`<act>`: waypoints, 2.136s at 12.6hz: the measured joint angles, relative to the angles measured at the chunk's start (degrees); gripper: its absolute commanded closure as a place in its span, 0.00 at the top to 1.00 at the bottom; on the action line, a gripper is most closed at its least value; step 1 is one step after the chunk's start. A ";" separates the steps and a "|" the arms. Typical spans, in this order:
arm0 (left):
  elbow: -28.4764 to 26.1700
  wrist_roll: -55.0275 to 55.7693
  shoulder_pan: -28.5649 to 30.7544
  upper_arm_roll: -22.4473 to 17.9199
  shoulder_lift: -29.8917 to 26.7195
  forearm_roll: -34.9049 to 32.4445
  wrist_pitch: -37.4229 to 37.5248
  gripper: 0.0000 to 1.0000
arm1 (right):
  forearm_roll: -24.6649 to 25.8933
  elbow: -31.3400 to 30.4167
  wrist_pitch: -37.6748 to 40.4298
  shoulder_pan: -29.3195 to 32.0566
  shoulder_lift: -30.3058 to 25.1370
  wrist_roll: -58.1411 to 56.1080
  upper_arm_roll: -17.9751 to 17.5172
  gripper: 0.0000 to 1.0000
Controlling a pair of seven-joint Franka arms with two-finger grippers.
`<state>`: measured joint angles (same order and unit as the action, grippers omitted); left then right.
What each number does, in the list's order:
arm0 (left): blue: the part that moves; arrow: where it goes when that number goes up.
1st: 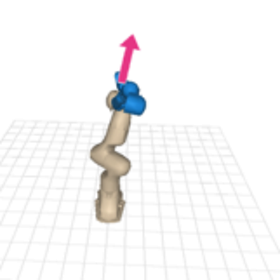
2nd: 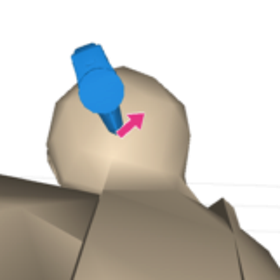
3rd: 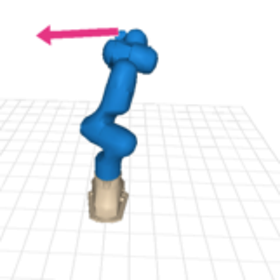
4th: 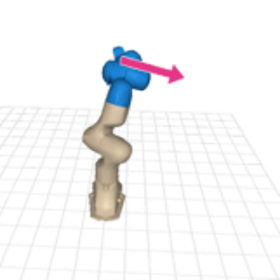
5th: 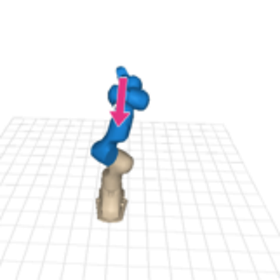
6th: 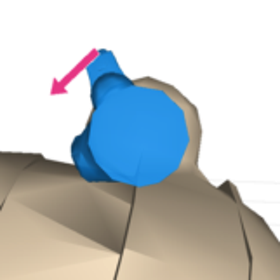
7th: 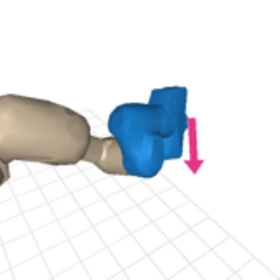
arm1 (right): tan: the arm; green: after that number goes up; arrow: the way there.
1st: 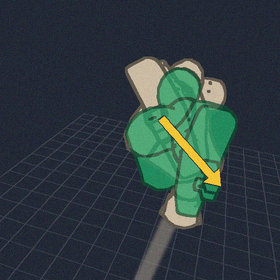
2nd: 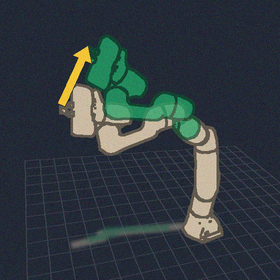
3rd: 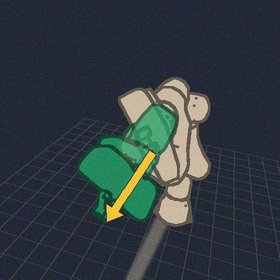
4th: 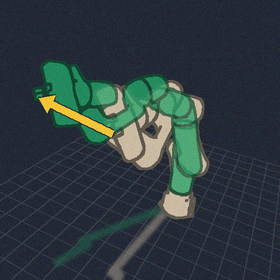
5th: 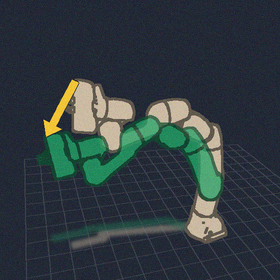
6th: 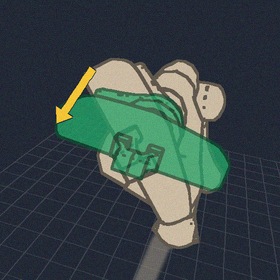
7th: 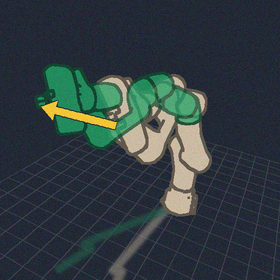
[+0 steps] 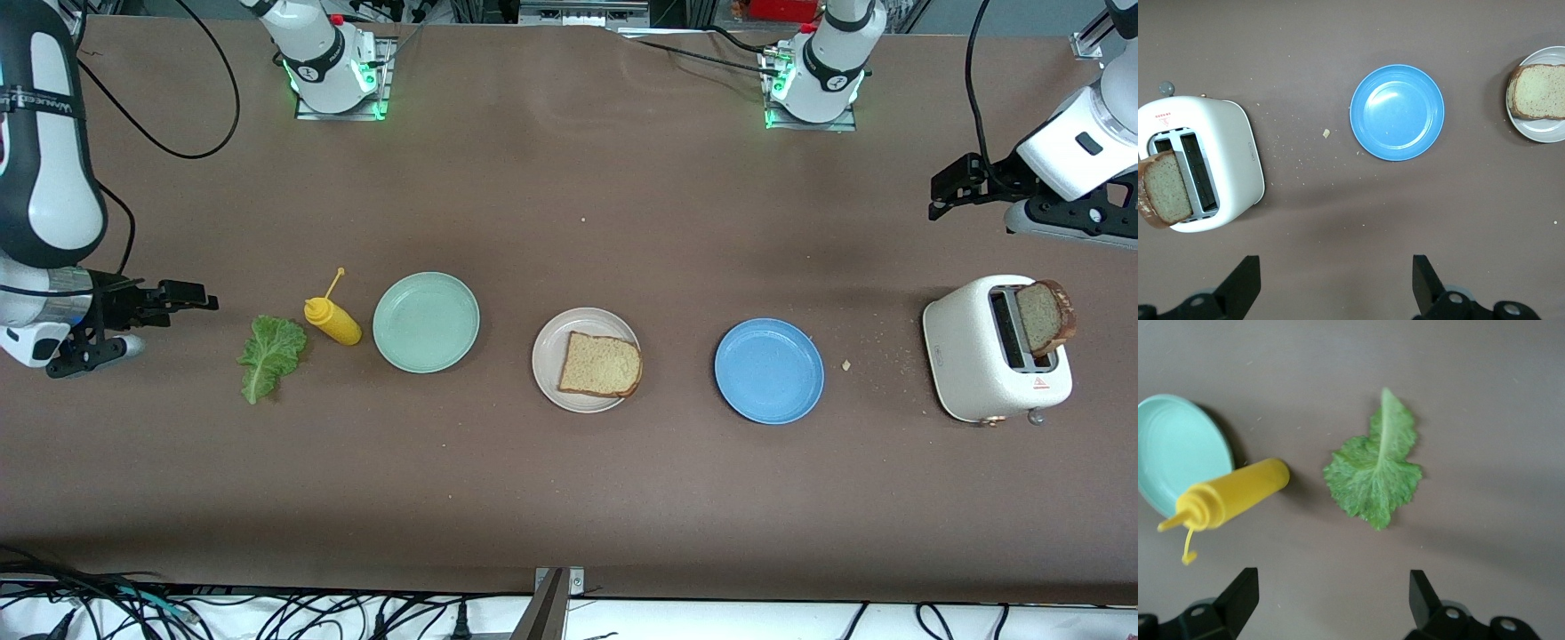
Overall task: Make sandwich in beige plate with both arms
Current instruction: 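Move the right gripper down onto the green lettuce leaf, then grasp the lettuce leaf with the right gripper and lift it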
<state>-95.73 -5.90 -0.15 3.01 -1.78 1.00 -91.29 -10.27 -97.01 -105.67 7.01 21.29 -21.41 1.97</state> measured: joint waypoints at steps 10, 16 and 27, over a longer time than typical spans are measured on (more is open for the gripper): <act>0.00 0.00 0.00 0.00 0.00 0.00 0.00 1.00 | 10.81 -17.42 -25.05 -0.22 -1.75 27.92 -6.57 1.00; 0.00 0.00 0.00 0.00 0.00 0.00 0.00 1.00 | 11.21 -20.37 -34.18 0.27 2.20 28.10 -6.46 1.00; 0.00 0.00 0.01 0.00 0.00 0.00 0.00 1.00 | 11.22 -20.27 -41.54 0.64 8.63 28.08 -6.40 0.18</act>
<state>-95.73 -5.90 -0.14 3.01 -1.78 1.00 -91.28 0.94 -117.28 -147.21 7.65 29.92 6.67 -4.43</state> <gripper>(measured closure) 0.000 0.383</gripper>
